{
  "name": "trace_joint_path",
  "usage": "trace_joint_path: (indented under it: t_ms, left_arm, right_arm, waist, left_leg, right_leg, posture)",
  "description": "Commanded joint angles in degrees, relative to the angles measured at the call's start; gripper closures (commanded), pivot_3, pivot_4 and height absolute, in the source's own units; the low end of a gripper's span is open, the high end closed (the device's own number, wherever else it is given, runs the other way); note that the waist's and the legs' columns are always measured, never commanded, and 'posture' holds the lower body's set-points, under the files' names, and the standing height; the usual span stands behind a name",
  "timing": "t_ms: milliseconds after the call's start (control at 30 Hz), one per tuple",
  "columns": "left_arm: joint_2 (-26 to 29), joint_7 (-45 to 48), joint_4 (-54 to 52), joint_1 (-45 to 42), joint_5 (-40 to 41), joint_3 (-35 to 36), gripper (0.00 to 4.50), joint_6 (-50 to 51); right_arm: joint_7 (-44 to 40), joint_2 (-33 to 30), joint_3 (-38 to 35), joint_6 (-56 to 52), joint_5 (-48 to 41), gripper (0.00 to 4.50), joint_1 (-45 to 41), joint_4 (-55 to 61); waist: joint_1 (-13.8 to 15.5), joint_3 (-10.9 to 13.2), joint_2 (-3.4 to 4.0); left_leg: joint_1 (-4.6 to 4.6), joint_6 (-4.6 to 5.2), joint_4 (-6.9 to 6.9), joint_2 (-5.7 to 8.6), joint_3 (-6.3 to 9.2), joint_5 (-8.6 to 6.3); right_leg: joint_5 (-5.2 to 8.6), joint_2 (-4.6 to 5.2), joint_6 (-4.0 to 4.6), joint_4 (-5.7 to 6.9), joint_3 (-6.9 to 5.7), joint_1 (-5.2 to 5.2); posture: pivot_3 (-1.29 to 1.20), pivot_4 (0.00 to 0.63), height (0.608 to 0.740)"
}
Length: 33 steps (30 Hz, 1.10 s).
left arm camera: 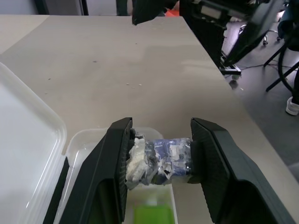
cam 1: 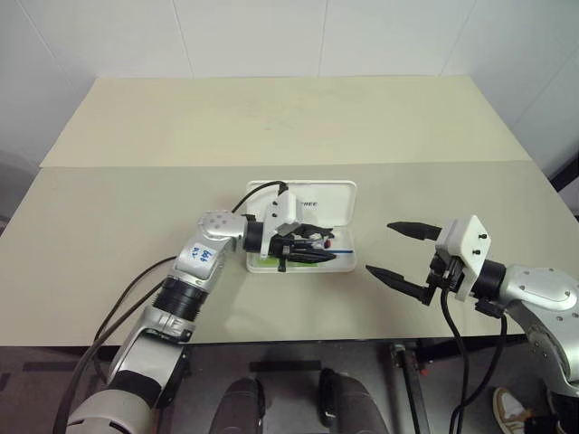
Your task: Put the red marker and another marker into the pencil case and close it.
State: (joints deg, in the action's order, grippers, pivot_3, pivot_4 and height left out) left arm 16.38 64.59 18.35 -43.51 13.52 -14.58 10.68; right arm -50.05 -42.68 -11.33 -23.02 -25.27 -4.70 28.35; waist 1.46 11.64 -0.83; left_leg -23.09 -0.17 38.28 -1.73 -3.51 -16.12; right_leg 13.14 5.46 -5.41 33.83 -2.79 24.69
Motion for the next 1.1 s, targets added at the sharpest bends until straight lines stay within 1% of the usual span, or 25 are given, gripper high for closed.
trace_joint_path:
  t_ms: [33,567,800,867,900,1067,1100]
  left_arm:
    - [-1.3,-0.3,0.2,-2.2,-0.9,-0.3,2.88,-1.4]
    - [-5.3,-0.2,7.8,-3.1,-4.7,-1.1,2.88,-4.8]
    - [-6.8,-0.1,10.5,-3.7,-5.1,-1.1,2.88,-4.2]
    - [-7.1,-0.9,11.6,-4.0,-5.7,-1.1,2.16,-4.8]
    - [-7.3,-0.8,12.0,-4.2,-5.7,-1.1,1.94,-4.6]
    - [-8.3,-2.0,12.9,-4.8,-6.0,-0.6,0.23,-5.7]
    - [-8.2,-1.7,12.4,-4.9,-5.6,-0.4,0.02,-5.5]
  right_arm:
    - [0.9,-0.7,-1.4,-0.2,-1.1,0.0,0.0,2.7]
    - [2.1,-0.5,-1.7,-0.6,-1.2,0.0,0.5,3.7]
    - [2.7,-0.5,-2.0,-0.8,-1.2,0.0,1.0,4.4]
    - [2.8,-0.6,-2.0,-0.9,-1.2,0.0,1.1,4.5]
    - [2.8,-0.5,-2.0,-0.9,-1.2,0.0,1.1,4.5]
    - [3.1,-0.4,-1.7,-1.0,-1.1,0.0,0.8,4.5]
    - [3.1,-0.4,-1.6,-0.9,-1.1,0.0,0.7,4.4]
  waist:
    - [-0.1,0.0,0.0]
    - [0.0,0.0,0.0]
    - [0.0,0.0,0.0]
    - [0.0,0.0,-0.01]
    - [0.0,0.0,0.0]
    - [0.0,0.0,-0.01]
    - [0.0,0.0,-0.01]
  left_leg:
    - [0.0,0.0,0.0,0.0,0.0,0.0]
    - [0.0,0.01,0.01,0.0,0.01,0.0]
    - [0.0,0.01,0.02,0.01,0.01,0.0]
    - [0.0,0.01,0.02,0.01,0.01,0.0]
    - [0.0,0.01,0.03,0.01,0.02,0.0]
    - [0.0,0.01,0.03,0.01,0.02,0.0]
    - [0.0,0.02,0.03,0.01,0.02,0.01]
  right_leg:
    - [0.0,0.0,0.0,0.0,0.0,0.0]
    - [-0.01,0.0,-0.01,0.0,0.0,0.0]
    - [-0.01,0.0,-0.01,0.0,0.0,-0.01]
    - [-0.01,0.0,-0.02,0.0,0.0,-0.01]
    - [-0.01,0.0,-0.02,0.01,0.0,-0.01]
    - [-0.01,0.0,-0.02,0.01,0.0,-0.02]
    - [-0.01,0.0,-0.02,0.01,0.0,-0.01]
  posture:
    - [0.0,0.15,0.74]
    - [0.0,0.15,0.74]
    - [0.0,0.15,0.74]
    - [0.0,0.15,0.74]
    - [0.0,0.15,0.74]
    - [0.0,0.15,0.74]
    - [0.0,0.15,0.74]
